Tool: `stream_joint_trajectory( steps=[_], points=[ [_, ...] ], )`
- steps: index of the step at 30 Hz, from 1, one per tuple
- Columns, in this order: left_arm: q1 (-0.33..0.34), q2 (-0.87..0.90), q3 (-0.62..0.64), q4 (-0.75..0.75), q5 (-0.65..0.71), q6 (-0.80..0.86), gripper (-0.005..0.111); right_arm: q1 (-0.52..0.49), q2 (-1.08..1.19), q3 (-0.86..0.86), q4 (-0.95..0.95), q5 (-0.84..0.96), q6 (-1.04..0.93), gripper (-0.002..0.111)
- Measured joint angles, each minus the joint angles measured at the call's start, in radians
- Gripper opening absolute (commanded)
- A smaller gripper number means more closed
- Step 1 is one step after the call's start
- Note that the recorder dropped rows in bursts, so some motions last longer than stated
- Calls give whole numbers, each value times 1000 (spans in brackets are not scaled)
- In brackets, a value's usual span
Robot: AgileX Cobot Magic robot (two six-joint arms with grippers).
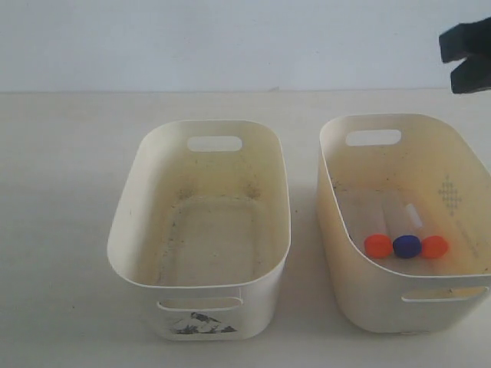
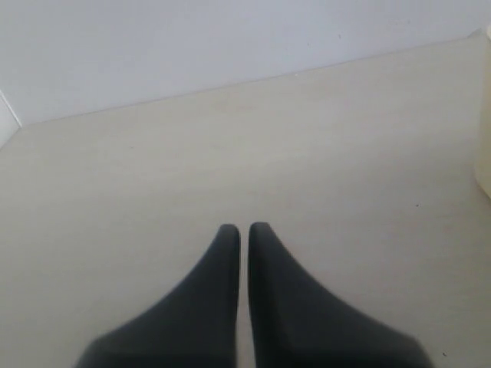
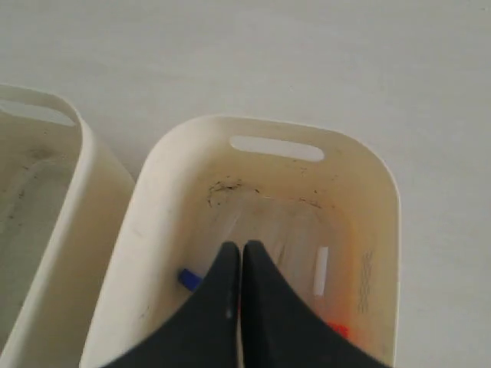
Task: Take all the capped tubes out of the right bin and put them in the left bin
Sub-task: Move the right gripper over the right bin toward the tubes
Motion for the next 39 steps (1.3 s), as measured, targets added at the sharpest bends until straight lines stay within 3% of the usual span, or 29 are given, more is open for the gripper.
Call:
stream_joint_trajectory(
  steps=[9, 27, 39],
  points=[
    [0, 0, 0, 0, 0, 0, 4, 8, 150, -203, -16, 206, 52, 0],
    [0, 0, 0, 0, 0, 0, 4, 8, 167, -214, 43, 199, 105, 0],
    [0, 0, 0, 0, 0, 0, 4, 8, 332, -214, -15, 343, 157, 0]
  ],
)
